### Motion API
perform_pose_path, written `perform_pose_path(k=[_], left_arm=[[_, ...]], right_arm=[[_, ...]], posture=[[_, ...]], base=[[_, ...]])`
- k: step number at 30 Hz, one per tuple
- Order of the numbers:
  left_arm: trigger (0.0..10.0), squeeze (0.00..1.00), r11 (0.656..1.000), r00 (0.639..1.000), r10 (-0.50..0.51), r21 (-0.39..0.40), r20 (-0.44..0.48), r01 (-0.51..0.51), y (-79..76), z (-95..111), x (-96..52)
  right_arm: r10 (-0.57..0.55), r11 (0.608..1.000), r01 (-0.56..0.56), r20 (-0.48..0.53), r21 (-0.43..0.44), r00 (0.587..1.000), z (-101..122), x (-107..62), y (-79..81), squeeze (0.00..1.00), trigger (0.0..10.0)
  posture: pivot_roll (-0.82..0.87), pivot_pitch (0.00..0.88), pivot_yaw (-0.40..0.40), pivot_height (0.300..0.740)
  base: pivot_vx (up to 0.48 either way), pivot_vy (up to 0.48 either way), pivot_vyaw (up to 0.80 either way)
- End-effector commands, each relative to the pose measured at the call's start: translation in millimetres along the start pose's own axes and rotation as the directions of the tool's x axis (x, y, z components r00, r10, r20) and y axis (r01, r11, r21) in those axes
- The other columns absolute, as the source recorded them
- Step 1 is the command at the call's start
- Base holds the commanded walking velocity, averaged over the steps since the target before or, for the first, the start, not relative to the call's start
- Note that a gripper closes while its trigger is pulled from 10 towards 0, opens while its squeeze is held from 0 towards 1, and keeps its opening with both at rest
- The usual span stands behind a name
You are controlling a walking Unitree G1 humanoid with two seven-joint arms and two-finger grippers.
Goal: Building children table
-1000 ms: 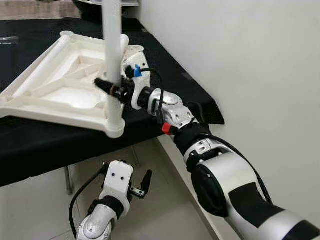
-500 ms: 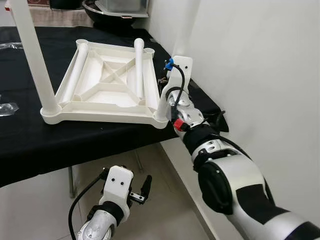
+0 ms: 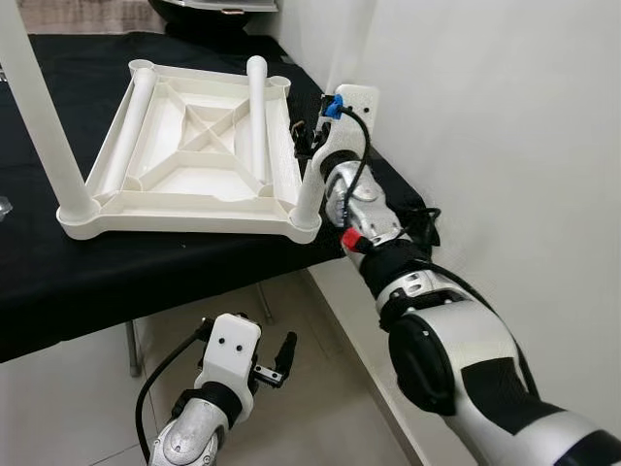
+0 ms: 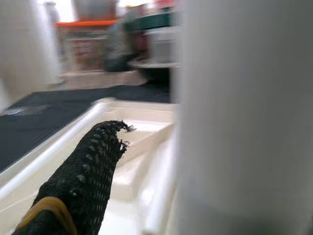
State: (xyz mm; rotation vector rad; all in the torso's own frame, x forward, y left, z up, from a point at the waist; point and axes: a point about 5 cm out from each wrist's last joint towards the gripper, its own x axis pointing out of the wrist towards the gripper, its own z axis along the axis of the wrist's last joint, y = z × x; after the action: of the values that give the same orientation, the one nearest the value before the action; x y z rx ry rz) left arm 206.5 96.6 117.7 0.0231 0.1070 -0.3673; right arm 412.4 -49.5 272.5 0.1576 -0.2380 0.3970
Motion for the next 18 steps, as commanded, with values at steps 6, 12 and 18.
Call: perform_pose_path(k=[6, 12, 18], left_arm=[[10.0, 0.0, 1.0, 1.0, -0.007, 0.002, -0.026, 0.007, -1.3, -5, -0.7], [10.0, 0.0, 1.0, 1.0, -0.008, 0.002, -0.021, 0.008, -1.9, -5, -1.7], [10.0, 0.0, 1.0, 1.0, -0.009, -0.001, -0.023, 0.009, -2.3, -5, -2.1]], right_arm=[[0.625, 0.77, -0.592, -0.093, 0.237, 0.775, -24, -24.1, 5.2, 0.0, 10.0], [0.837, 0.544, -0.814, -0.056, 0.206, 0.545, -22, -33.1, 31.8, 0.0, 10.0], [0.839, 0.542, -0.824, -0.052, 0.164, 0.541, -17, -26.2, 50.5, 0.0, 10.0]], posture=[[0.12, 0.103, -0.197, 0.74], [0.13, 0.098, -0.196, 0.74], [0.12, 0.094, -0.2, 0.74]], base=[[0.0, 0.0, 0.0], [0.0, 0.0, 0.0], [0.0, 0.0, 0.0]])
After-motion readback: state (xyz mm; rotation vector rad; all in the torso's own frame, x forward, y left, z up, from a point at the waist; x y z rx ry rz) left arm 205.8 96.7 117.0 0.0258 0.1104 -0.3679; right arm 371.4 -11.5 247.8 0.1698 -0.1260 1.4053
